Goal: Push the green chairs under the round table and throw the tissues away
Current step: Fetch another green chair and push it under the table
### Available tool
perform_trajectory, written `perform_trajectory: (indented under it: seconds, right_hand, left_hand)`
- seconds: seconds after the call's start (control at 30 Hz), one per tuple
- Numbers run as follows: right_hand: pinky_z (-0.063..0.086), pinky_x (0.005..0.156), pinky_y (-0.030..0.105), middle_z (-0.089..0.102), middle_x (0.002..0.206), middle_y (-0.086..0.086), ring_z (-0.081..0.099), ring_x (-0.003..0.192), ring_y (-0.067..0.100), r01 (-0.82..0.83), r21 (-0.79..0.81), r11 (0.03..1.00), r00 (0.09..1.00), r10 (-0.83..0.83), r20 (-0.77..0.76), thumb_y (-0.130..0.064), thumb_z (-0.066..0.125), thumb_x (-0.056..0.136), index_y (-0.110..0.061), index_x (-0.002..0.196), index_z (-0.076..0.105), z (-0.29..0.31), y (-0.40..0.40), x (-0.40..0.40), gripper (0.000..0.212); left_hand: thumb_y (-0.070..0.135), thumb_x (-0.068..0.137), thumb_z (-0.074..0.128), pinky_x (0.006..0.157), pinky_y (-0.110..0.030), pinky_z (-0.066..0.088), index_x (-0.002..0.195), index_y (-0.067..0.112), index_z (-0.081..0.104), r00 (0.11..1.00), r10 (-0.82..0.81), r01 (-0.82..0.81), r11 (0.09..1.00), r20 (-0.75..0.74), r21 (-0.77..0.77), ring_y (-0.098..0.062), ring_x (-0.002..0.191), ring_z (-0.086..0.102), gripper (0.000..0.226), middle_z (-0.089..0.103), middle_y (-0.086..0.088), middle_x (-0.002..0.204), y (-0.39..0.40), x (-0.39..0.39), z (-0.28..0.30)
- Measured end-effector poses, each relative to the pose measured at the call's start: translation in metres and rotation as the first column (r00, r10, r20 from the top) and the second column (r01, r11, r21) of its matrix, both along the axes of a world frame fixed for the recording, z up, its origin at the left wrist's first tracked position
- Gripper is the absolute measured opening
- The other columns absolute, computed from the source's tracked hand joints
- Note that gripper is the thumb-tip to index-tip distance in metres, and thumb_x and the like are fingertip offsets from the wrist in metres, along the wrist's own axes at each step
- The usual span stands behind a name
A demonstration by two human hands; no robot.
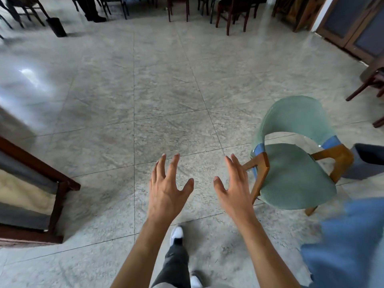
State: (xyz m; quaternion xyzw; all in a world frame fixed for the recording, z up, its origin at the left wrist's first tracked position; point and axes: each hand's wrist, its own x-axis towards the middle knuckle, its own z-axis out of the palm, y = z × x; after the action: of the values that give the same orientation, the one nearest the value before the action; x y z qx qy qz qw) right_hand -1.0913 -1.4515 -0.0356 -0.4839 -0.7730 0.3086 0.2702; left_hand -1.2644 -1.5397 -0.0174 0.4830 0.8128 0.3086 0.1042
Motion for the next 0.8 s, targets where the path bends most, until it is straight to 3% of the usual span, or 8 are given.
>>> perform_trajectory:
  seconds: [0.23, 0.47, 0.6, 0.8]
  right_hand:
    - [0.022, 0.115, 0.033, 0.017, 0.167, -0.001, 0.018, 0.150, 0.018, 0.043, 0.026, 0.999, 0.998, -0.044, 0.048, -0.029, 0.058, 0.098, -0.019, 0.157, 0.027, -0.007, 0.083, -0.056, 0.068]
    - [0.026, 0.115, 0.036, 0.026, 0.164, 0.005, 0.028, 0.146, 0.025, 0.129, 0.058, 0.990, 0.988, -0.133, 0.076, -0.025, 0.063, 0.093, -0.013, 0.154, 0.033, -0.001, 0.184, -0.125, 0.068]
    - [0.029, 0.113, 0.037, 0.031, 0.162, 0.007, 0.033, 0.143, 0.026, 0.177, 0.070, 0.982, 0.981, -0.182, 0.066, -0.033, 0.055, 0.091, -0.013, 0.152, 0.036, 0.007, 0.233, -0.160, 0.067]
    - [0.022, 0.114, 0.033, 0.024, 0.165, 0.001, 0.025, 0.146, 0.021, 0.222, 0.057, 0.973, 0.971, -0.226, 0.075, -0.032, 0.057, 0.095, -0.018, 0.155, 0.031, 0.010, 0.289, -0.182, 0.067]
  left_hand:
    - [0.054, 0.088, 0.062, 0.118, -0.050, 0.026, 0.156, 0.040, 0.020, 0.998, -0.061, 0.063, 0.997, 0.035, -0.037, -0.028, 0.151, 0.016, 0.081, 0.016, -0.004, 0.166, 0.094, -0.059, -0.013]
    - [0.056, 0.086, 0.059, 0.118, -0.051, 0.028, 0.155, 0.037, 0.022, 0.989, -0.141, 0.142, 0.990, 0.039, -0.026, -0.032, 0.149, 0.021, 0.080, 0.021, -0.008, 0.164, 0.209, -0.129, -0.011]
    - [0.059, 0.085, 0.055, 0.116, -0.050, 0.030, 0.155, 0.037, 0.022, 0.981, -0.188, 0.188, 0.982, 0.044, -0.018, -0.032, 0.148, 0.023, 0.080, 0.022, -0.009, 0.163, 0.269, -0.164, -0.006]
    - [0.059, 0.088, 0.057, 0.119, -0.050, 0.024, 0.157, 0.040, 0.017, 0.970, -0.235, 0.236, 0.972, 0.060, -0.016, -0.029, 0.151, 0.016, 0.082, 0.015, -0.004, 0.166, 0.339, -0.192, 0.000]
